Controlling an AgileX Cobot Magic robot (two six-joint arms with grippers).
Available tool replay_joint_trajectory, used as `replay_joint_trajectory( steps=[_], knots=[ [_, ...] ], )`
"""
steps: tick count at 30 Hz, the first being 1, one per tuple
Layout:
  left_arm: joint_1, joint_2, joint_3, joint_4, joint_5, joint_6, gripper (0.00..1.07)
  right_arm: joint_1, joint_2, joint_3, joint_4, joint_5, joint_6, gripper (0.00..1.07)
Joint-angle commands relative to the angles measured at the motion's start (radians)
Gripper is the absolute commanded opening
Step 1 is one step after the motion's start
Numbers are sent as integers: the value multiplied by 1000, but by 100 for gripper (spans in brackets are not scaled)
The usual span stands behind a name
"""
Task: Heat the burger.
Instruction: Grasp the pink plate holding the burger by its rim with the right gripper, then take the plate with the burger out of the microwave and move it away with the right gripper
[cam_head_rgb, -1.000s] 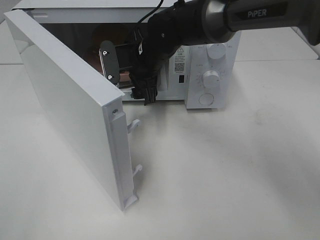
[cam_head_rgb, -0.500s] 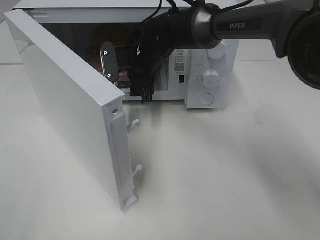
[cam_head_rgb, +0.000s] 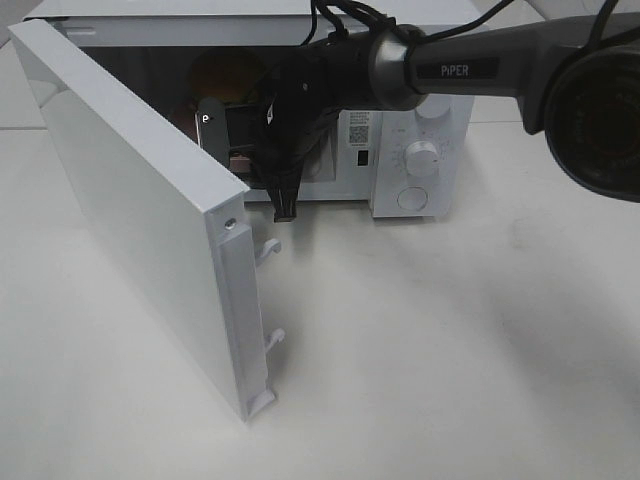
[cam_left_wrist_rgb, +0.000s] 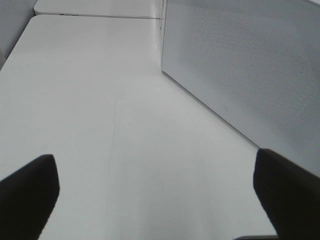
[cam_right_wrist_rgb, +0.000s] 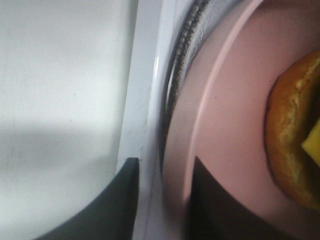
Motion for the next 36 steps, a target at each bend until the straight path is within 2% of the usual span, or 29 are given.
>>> replay_joint_trajectory(
  steps=[1,11,15,21,28,30,36],
  knots=[
    [2,-5,4,-3,-12,1,98,-10,5,-12,-12,-52,-24,0],
    [2,-5,4,-3,-12,1,98,-3,-31,-2,56,31,-155,0],
    [2,-5,4,-3,-12,1,98,6,-59,38,56,26,-189,0],
    [2,-5,4,-3,-12,1,98,16,-141,158,49,-21,-307,0],
    [2,-5,4,-3,-12,1,98,16,-197,206,64,-31,-355,0],
    [2,-5,4,-3,-12,1,98,4,-220,206,152,3,-431,0],
    [2,-5,4,-3,-12,1,98,-7,-240,206,214,58,-531,0]
  ],
)
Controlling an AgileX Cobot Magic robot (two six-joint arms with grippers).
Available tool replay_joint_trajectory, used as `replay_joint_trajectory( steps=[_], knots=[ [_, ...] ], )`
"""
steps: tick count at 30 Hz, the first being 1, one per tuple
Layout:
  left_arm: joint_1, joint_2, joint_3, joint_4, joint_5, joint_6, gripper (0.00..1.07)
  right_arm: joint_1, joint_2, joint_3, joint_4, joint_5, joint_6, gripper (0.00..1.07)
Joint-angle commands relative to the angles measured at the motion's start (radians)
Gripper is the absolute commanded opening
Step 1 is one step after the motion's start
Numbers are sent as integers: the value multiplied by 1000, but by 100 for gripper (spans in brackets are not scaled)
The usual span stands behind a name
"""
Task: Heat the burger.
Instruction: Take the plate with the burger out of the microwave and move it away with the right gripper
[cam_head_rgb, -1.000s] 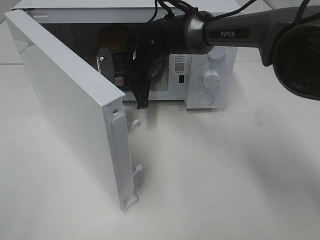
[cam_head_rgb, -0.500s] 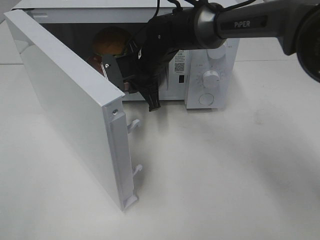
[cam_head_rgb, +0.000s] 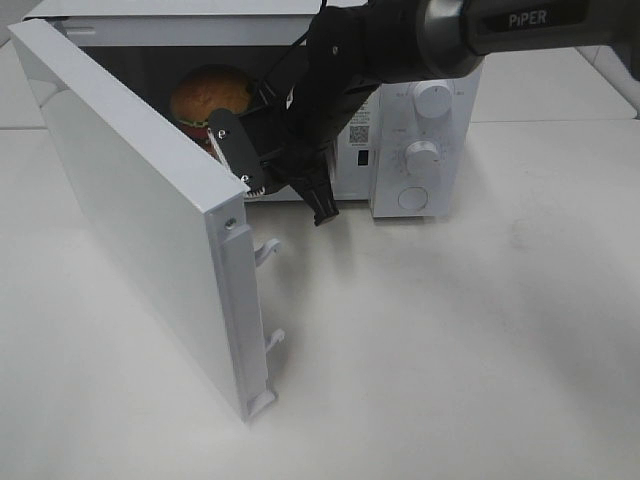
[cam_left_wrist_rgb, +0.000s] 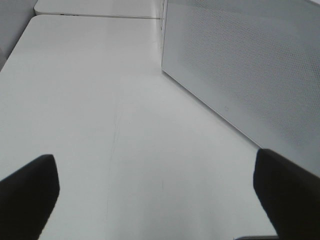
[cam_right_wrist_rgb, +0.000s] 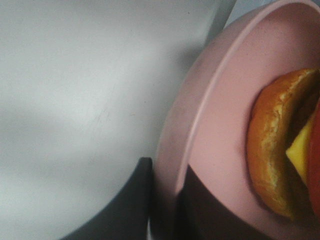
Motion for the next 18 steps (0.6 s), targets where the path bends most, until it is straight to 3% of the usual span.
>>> replay_joint_trajectory(
  steps=[1,10,18],
  knots=[
    [2,-5,4,-3,-12,1,98,-5,-46,-5,39,-16,-69,0],
    [2,-5,4,-3,-12,1,98,-17,-91,-1,82,38,-109,0],
    [2,-5,4,-3,-12,1,98,-24,-163,102,94,23,-148,0]
  ],
)
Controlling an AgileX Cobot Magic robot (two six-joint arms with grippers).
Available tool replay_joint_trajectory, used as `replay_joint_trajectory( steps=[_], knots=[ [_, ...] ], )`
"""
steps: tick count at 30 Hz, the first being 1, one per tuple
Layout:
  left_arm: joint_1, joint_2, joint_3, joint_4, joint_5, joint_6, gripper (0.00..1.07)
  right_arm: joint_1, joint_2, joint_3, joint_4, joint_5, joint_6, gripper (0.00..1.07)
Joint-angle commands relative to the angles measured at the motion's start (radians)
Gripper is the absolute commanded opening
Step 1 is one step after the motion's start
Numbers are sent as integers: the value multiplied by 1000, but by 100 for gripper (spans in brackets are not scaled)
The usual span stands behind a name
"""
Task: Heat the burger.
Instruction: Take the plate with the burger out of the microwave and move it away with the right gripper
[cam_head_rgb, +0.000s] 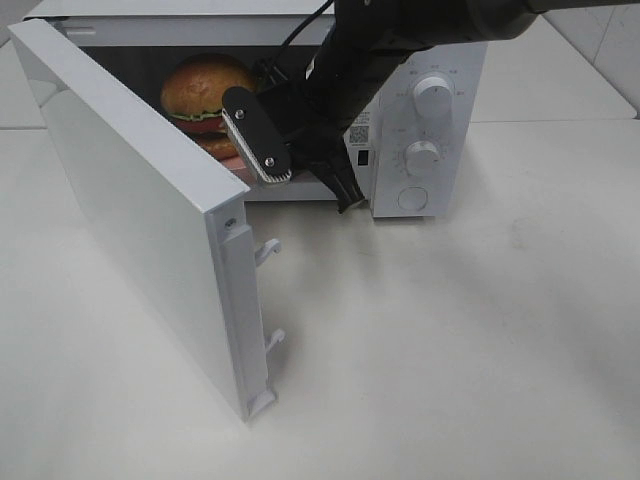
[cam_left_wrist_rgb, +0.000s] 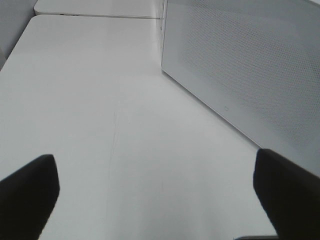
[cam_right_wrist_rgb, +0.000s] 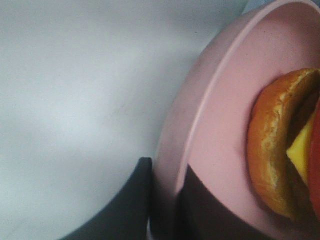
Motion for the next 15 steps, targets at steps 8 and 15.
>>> replay_joint_trajectory(
  steps=[8,15],
  knots=[
    [2,-5,4,-3,-12,1,98,-11,-152,159,19,-78,-52,0],
    [2,-5,4,-3,-12,1,98,-11,-238,273,19,-102,-60,0]
  ],
)
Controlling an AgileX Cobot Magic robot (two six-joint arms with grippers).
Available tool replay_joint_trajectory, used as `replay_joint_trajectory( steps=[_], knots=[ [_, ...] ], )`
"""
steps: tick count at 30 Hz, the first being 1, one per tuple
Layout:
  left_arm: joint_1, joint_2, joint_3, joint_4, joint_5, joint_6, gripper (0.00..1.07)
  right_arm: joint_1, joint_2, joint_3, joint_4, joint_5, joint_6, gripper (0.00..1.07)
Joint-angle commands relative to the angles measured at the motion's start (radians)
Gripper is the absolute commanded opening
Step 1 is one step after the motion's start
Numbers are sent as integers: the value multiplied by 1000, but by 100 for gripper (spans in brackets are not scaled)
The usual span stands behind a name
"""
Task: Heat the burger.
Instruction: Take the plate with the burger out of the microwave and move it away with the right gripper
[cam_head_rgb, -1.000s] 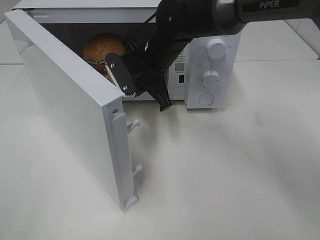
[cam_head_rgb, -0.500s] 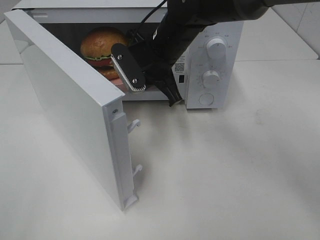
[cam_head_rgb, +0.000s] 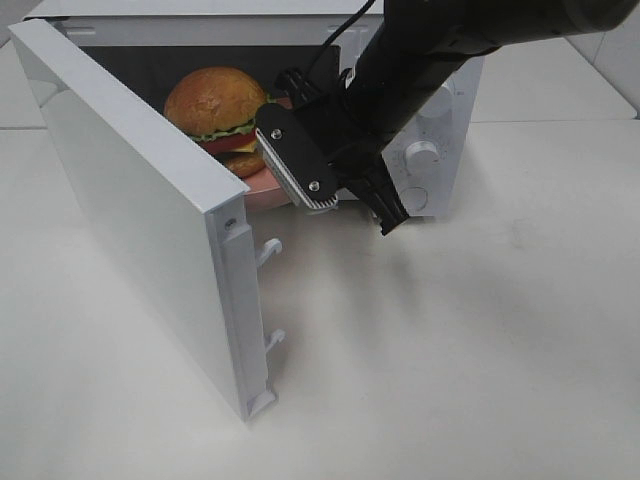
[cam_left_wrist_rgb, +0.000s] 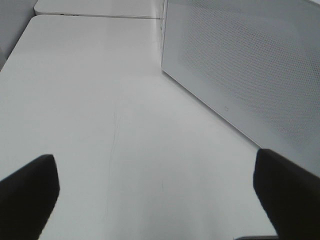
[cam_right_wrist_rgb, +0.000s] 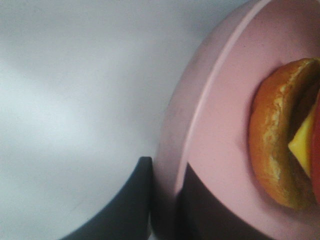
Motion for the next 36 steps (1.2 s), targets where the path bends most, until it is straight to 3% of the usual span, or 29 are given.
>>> replay_joint_trajectory(
  steps=[1,36],
  knots=[
    [2,-5,4,-3,-12,1,98,-6,-52,28,1,-70,7,0],
    [2,-5,4,-3,-12,1,98,-3,-453,481,-4,-123,21,0]
  ],
)
